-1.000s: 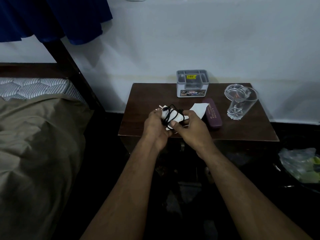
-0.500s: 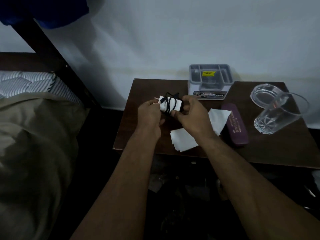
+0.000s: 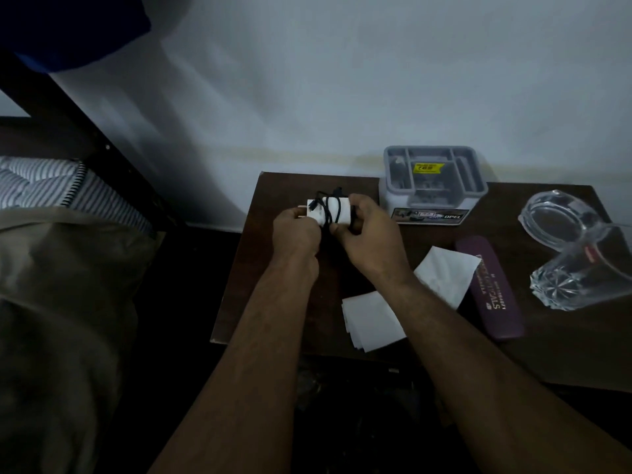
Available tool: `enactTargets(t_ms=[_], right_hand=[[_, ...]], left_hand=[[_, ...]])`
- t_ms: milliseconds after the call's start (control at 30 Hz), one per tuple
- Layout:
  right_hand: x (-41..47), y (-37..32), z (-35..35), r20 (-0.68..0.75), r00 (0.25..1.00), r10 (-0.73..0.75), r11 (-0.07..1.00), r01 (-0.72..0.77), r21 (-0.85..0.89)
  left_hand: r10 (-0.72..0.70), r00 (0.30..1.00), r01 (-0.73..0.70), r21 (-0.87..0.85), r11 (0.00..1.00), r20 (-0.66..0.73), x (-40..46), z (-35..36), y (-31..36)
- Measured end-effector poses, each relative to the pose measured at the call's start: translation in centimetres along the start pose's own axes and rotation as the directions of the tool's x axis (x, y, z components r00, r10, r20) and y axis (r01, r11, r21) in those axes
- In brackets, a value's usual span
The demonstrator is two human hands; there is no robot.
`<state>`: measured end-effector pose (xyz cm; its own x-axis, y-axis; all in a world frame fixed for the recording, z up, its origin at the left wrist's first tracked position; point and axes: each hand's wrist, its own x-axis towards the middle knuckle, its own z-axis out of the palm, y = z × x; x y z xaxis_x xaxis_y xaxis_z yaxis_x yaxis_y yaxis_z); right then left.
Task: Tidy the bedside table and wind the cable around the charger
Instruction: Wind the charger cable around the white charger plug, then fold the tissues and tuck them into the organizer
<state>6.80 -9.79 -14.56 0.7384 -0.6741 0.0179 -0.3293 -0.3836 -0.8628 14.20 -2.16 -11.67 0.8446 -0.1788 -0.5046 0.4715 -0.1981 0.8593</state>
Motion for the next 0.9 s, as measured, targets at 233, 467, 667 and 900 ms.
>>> enactTargets(t_ms=[233,467,667,900], right_hand=[[-0.1,0.0,0.0,0.051,0.999,-0.006,1.000,0.006,-0.002],[-1.1,-0.3,-2.4,0.017,0.998,-0.055,0.990,0.057,-0.130],[-4.2,-0.2,-5.3,0.002,0.994,-0.108,0.968,0.106,-0.229],[-8.8,0.2,-7.1,-0.011,0.994,-0.104,0.970,0.099,-0.223]], left_hand=[[-0.046,0.996,0.057,0.140,0.988,-0.079,1.2,-0.2,0.4],[0.225,0.955,-0.143,0.364,0.920,-0.192,-0.5,-0.2,0.4],[0.505,0.857,-0.408,0.467,0.785,-0.100,-4.6,0.0,-0.3],[0.501,0.862,-0.469,0.493,0.733,0.076,-7.9,-1.4,-2.7]])
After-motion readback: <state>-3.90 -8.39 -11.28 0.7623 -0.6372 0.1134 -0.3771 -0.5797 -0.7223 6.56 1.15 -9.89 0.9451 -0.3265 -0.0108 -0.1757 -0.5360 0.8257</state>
